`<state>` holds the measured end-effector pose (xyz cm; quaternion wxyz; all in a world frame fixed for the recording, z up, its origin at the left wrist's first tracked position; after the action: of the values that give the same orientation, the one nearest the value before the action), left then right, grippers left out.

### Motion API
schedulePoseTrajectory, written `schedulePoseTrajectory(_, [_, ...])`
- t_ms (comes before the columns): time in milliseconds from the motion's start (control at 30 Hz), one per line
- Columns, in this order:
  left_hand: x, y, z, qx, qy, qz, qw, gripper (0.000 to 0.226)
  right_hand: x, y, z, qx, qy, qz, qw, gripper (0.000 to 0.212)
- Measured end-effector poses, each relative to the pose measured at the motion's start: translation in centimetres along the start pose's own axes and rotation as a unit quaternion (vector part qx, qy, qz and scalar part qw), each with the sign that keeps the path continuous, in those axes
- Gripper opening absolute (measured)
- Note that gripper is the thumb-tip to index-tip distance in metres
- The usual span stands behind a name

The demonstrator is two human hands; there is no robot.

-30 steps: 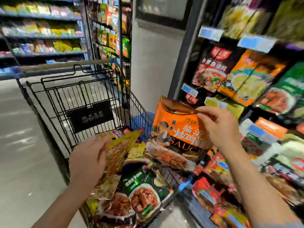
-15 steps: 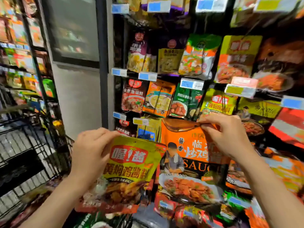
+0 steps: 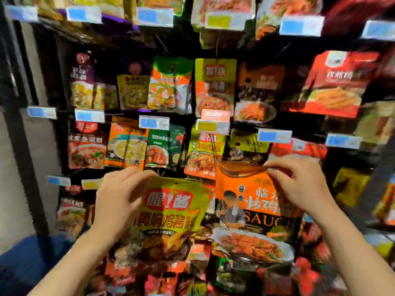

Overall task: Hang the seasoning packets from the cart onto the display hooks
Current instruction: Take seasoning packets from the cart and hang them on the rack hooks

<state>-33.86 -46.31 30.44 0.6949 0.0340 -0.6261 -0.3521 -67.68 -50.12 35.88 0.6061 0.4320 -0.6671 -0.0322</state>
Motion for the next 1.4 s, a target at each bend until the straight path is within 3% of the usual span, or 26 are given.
schedulePoseTrajectory(333, [5.6,-5.5,5.0,-0.016,-0.009,0.035,0.999,0.044,5.0,4.4,5.4,0.024,-0.007,0.071,0.997,0.023])
schedulePoseTrajectory(567, [10.9,-5.7,5.6,-0.104,-0.008,0.090,0.990,0.039,10.2,6.1,4.8,0.041,0.014,0.110,0.993,0.011])
schedulePoseTrajectory(733, [15.7,-4.4,6.2,-0.134,-0.050,0.124,0.982,0.037,14.9,7.6,3.3,0.037,0.017,0.134,0.990,0.015])
schedulePoseTrajectory(933, [20.4,-3.4,6.7,-0.114,-0.115,0.182,0.970,0.035,20.0,9.6,3.4,0.113,-0.015,0.216,0.970,0.043])
schedulePoseTrajectory(1200, [23.8,-3.7,8.1,-0.108,-0.132,0.216,0.961,0.023,24.1,8.5,7.0,0.178,-0.049,0.306,0.934,0.052])
schedulePoseTrajectory(1400, [26.1,-4.6,8.1,-0.051,-0.151,0.204,0.966,0.027,27.7,6.1,10.2,0.259,-0.081,0.300,0.914,0.065])
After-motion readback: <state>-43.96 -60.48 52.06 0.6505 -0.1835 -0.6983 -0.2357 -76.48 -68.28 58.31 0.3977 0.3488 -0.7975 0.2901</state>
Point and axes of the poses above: each hand's wrist, its own x-axis towards the middle knuckle, its own y-axis out of the back of the hand, z = x × y, the point moved 5 cm from there along x, towards the middle knuckle, and after that the axes turned 5 degrees about z, right-handed, at the moved point
